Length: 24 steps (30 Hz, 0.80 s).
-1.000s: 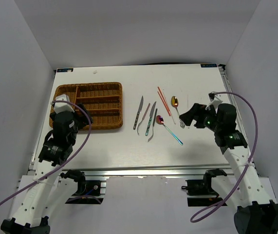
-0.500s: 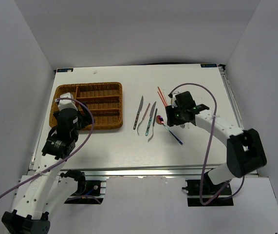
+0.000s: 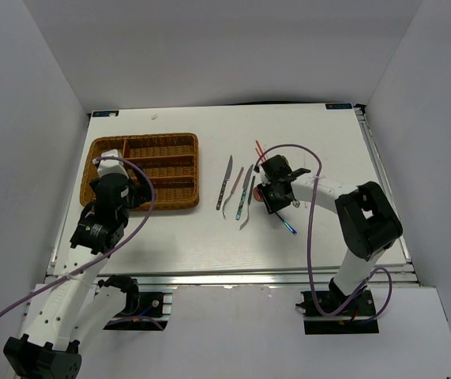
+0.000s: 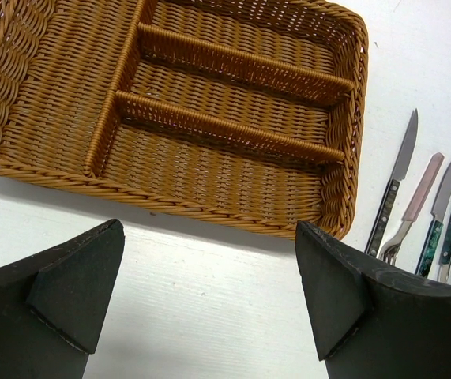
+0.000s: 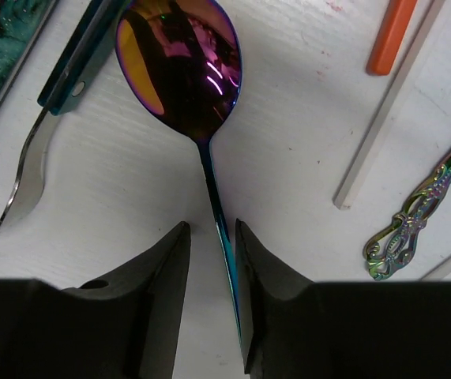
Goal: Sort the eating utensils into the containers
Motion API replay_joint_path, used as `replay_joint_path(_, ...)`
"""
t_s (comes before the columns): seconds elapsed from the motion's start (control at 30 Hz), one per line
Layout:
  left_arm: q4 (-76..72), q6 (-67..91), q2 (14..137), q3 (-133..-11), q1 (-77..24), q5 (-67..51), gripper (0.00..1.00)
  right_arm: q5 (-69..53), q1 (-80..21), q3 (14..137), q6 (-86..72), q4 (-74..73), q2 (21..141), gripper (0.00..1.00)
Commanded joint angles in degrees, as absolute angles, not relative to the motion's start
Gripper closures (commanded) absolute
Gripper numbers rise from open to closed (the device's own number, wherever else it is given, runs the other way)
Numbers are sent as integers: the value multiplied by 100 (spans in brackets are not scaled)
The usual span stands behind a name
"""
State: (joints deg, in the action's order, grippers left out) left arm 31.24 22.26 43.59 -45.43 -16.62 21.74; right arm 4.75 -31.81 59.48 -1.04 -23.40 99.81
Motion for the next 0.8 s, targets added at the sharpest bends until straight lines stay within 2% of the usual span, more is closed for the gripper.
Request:
replay_joint_path(0.0, 3067, 2171, 4359, -4526, -1652, 2101, 2, 607, -3199, 6003, -35, -2320, 10212, 66)
replay_joint_path(0.27, 3085, 2171, 4359, -4535, -1652, 2109, 2, 334, -3217, 5986, -62, -2672, 10486, 90)
replay_joint_path(0.3, 3076, 2171, 4359, -4535, -1652, 2109, 2, 343, -3225, 5959, -79, -2672, 10355, 100)
replay_joint_path(0.57, 3120, 2197, 4316, -4553, -1652, 2215, 2, 317, -3445, 6213, -141, -2918, 9432, 100)
replay_joint_path(0.77, 3199, 2303, 4078, -4570, -1652, 2609, 2, -280, -3875, 7161, 289, -2734, 9281, 100)
